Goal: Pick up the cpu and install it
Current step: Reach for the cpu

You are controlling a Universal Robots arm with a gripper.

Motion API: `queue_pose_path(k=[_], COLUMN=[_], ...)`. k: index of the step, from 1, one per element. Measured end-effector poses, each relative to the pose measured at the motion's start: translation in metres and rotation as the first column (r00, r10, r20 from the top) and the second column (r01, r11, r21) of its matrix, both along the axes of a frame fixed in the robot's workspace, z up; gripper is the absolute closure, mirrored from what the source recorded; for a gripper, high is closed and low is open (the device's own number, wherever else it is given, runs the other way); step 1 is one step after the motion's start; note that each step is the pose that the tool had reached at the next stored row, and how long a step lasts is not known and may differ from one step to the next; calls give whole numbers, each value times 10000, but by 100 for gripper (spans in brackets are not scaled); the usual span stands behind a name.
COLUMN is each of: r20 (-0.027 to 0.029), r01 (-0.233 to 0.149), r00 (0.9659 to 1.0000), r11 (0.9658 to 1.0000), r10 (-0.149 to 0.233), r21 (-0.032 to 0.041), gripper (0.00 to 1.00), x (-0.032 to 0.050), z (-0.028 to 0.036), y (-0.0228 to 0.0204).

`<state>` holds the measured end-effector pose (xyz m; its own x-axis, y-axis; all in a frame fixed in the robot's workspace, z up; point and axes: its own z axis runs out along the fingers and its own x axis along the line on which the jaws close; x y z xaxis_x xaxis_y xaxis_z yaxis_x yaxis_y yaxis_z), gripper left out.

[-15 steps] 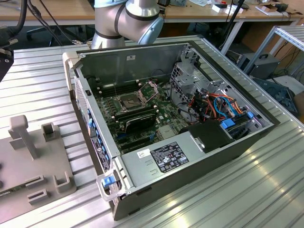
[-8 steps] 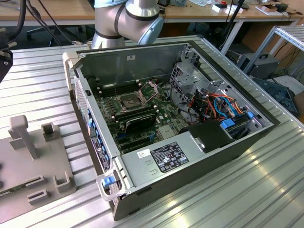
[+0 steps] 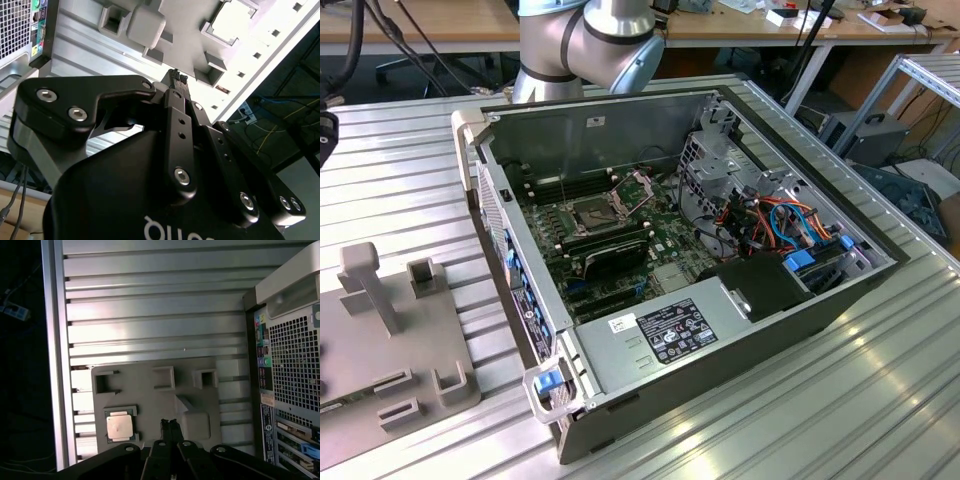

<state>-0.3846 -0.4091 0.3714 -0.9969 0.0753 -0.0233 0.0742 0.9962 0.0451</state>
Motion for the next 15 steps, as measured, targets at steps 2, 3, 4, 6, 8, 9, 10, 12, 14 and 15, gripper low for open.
queue_pose_path(k=[2,3,4,6,8,9,10,12,14,15], r20=[0,0,0,1,2,2,0,-1,-1,-1], r01=[0,0,0,0,0,0,0,0,-1,0], r00=[10000,10000,10000,10000,10000,10000,10000,10000,10000,10000], r11=[10000,10000,10000,10000,10000,10000,10000,10000,10000,10000], r10=[0,0,0,0,0,0,0,0,1,0], r21=[0,0,0,1,1,1,0,-1,-1,-1], gripper=[89,89,89,89,89,89,89,89,89,89], x=[-26,-44,-65,-105,-126,-137,-149,-163,-177,-182], z=[-9,-15,-27,-59,-83,-96,-110,-129,-149,-158], y=[-3,-6,-10,-16,-20,-22,-23,-26,-28,-29])
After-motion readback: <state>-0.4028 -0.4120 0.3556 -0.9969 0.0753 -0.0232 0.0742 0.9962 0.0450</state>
